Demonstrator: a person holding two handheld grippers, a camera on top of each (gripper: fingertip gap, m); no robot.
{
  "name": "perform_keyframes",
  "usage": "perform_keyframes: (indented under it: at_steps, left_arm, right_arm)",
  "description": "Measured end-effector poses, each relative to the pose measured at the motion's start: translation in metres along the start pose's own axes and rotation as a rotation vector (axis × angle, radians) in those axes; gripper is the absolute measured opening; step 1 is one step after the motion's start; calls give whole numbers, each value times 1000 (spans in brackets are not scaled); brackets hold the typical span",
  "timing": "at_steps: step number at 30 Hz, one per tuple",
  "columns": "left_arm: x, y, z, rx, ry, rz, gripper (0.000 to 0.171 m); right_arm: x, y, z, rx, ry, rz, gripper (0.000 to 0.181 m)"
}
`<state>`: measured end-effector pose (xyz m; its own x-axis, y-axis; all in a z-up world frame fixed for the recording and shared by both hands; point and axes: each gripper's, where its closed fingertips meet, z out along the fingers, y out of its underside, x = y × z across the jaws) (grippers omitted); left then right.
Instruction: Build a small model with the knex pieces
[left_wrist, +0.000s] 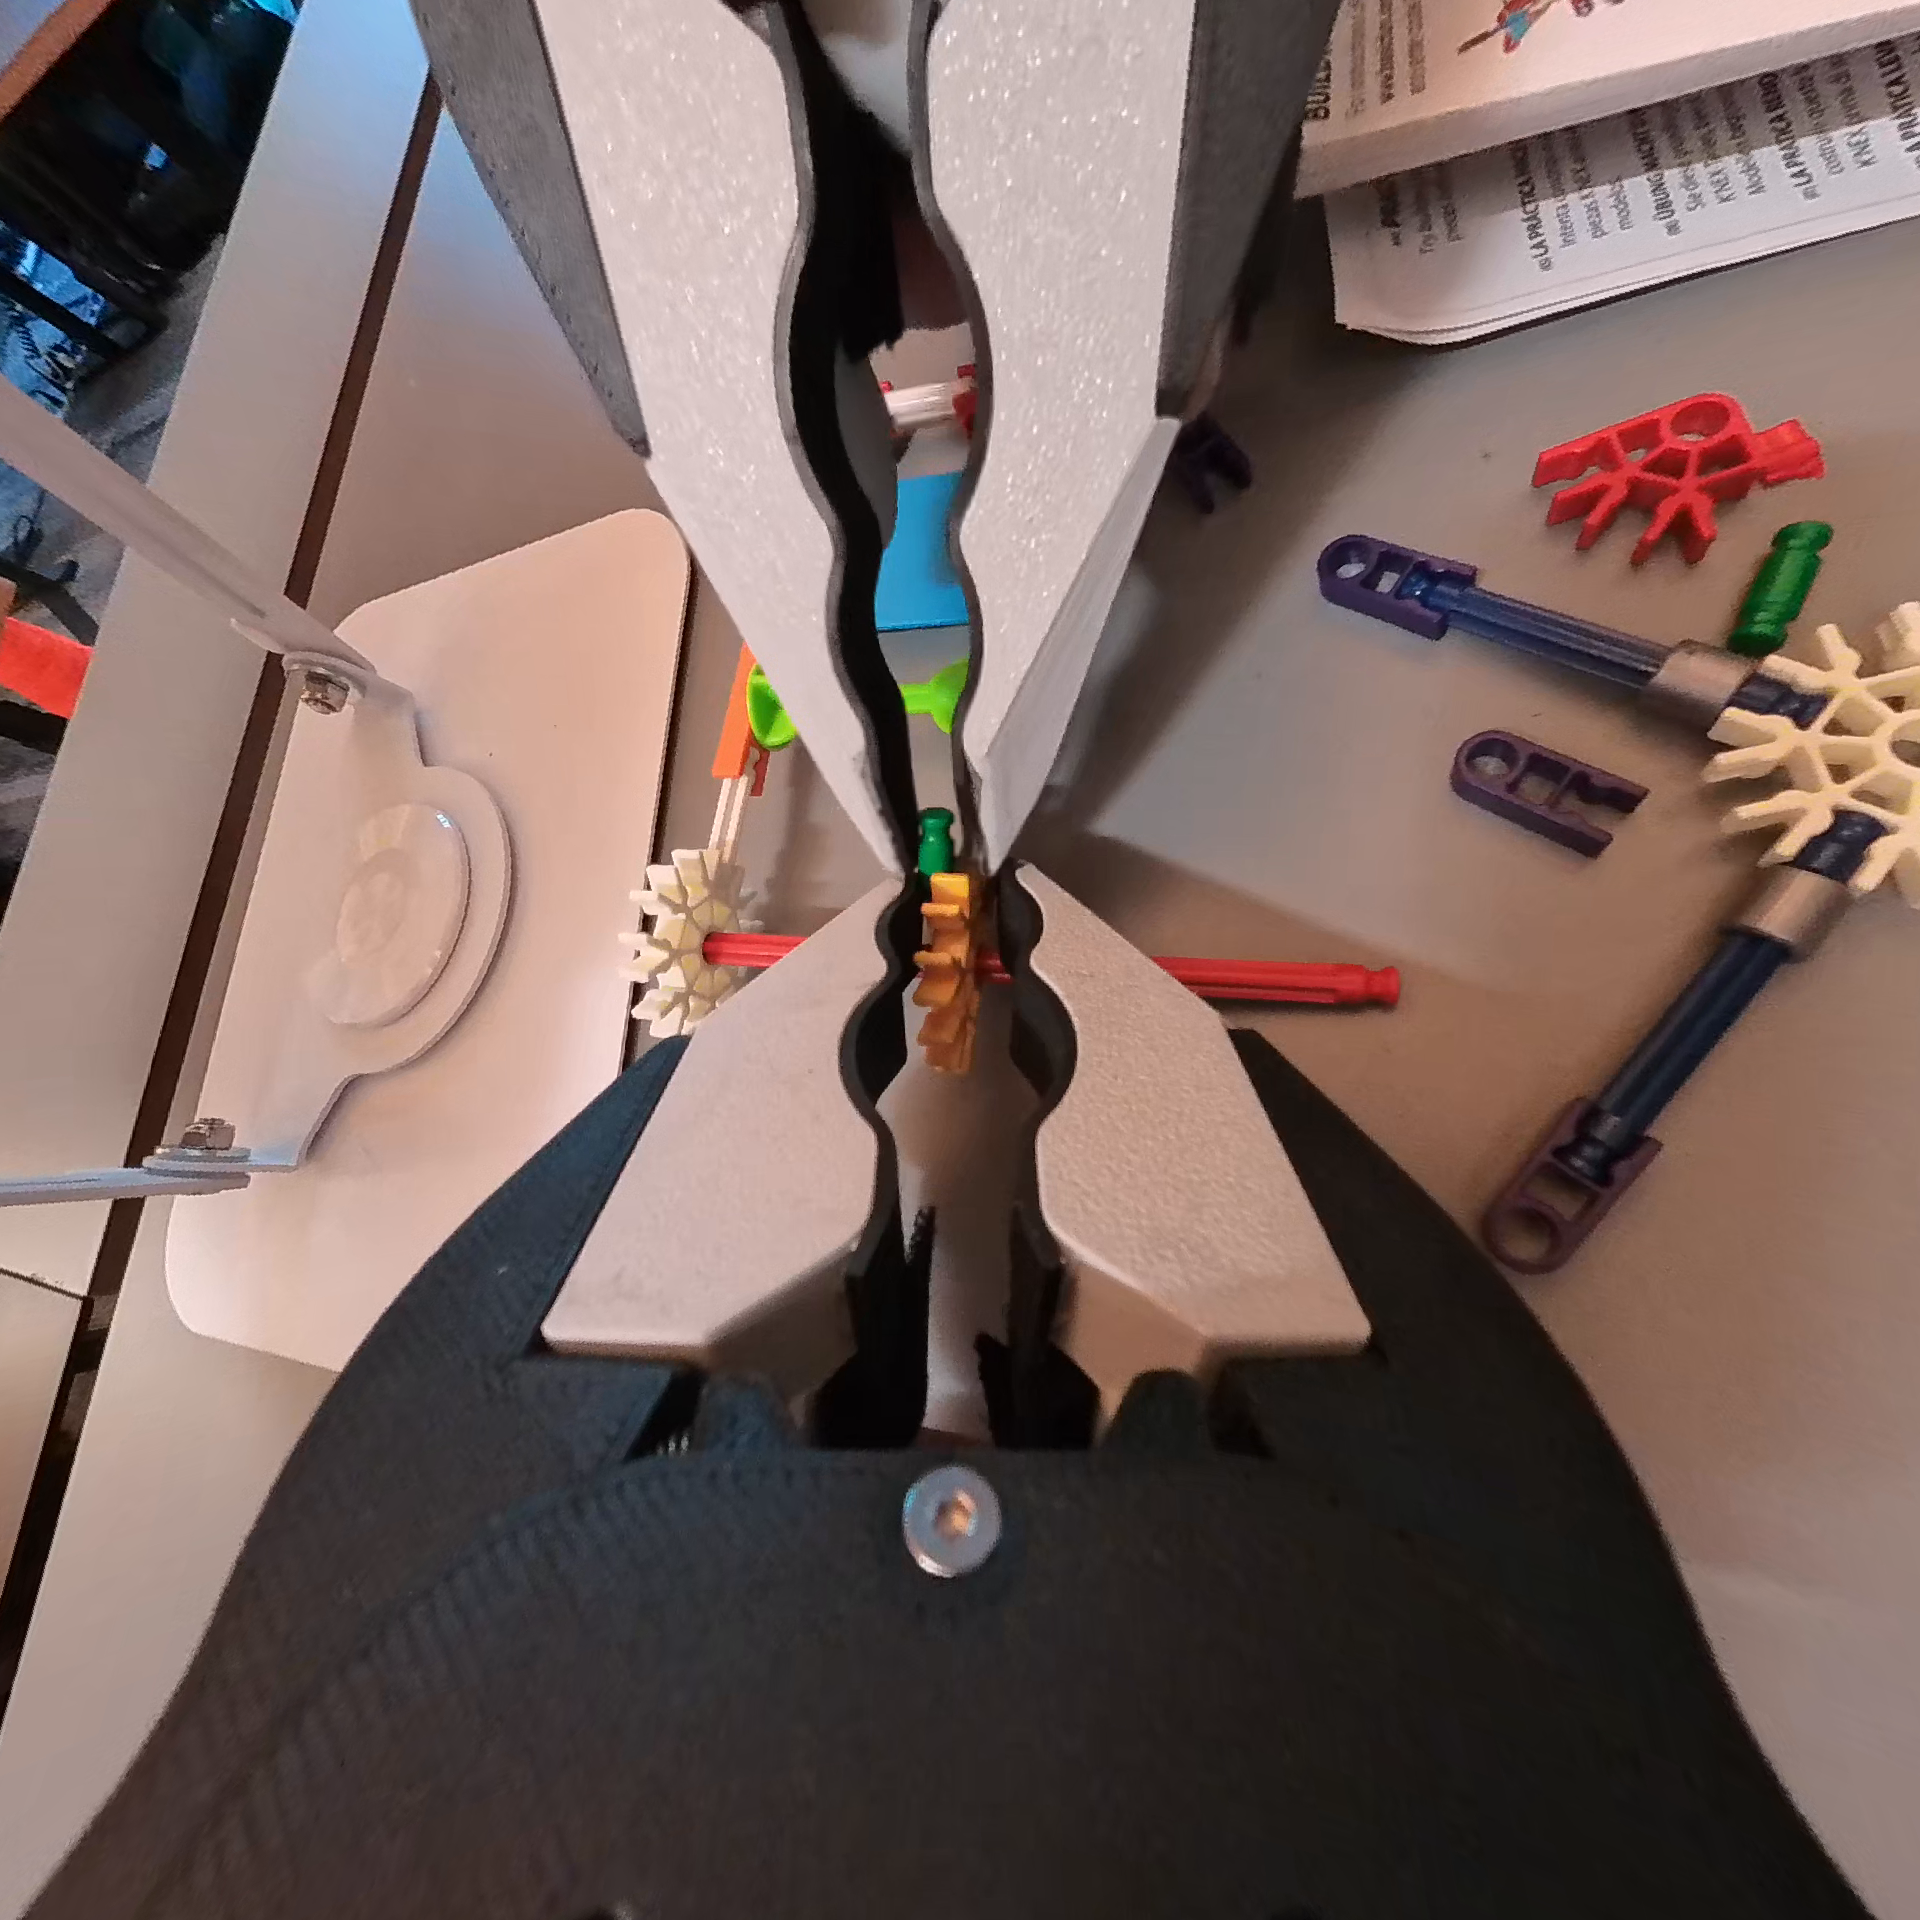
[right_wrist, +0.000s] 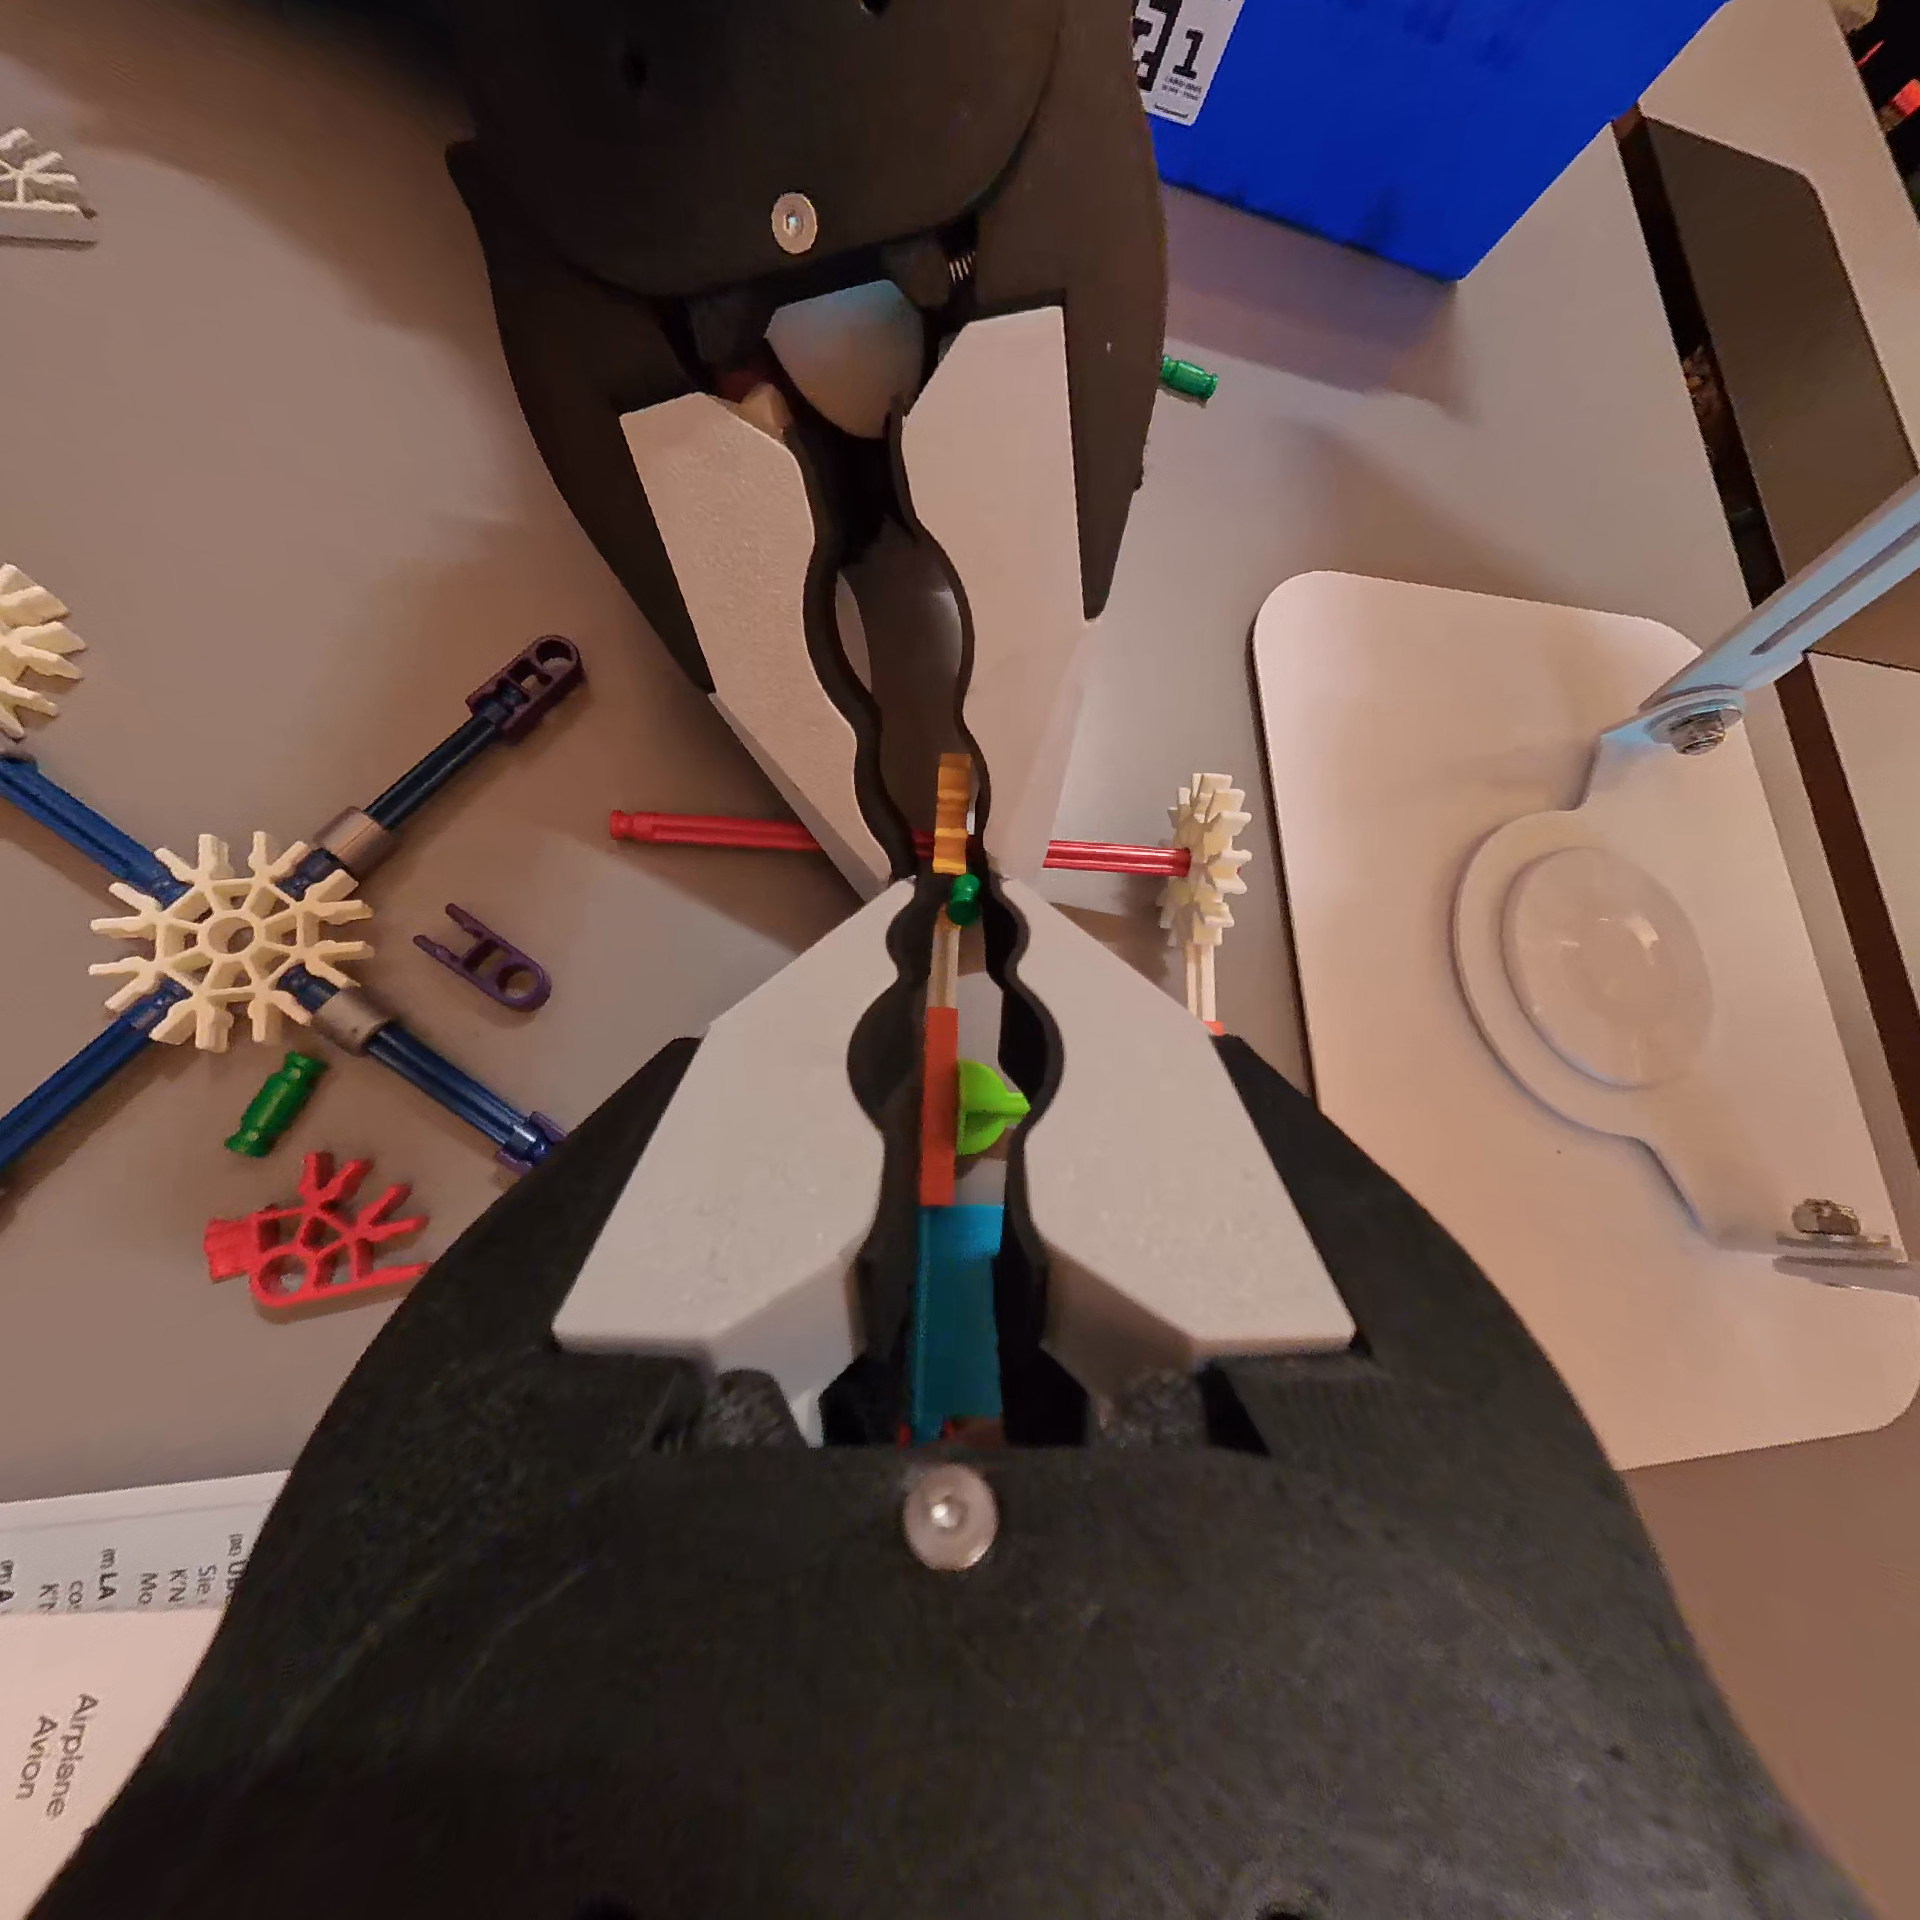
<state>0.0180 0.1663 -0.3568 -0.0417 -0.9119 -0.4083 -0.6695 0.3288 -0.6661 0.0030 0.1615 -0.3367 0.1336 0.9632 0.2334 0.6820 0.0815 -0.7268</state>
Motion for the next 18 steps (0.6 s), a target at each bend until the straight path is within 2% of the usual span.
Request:
perform_keyframes:
  at_steps: [14, 16, 18]
  left_arm:
    - [-3, 2, -4, -31, -31, 33, 13]
    - [-8, 1, -7, -37, -67, 35, 26]
    - [-8, 0, -11, -40, -51, 27, 22]
  right_arm:
    - [3, -3, 2, 33, -4, 34, 4]
    - [2, -2, 2, 34, -17, 47, 3]
    - [2, -3, 3, 47, -28, 63, 3]
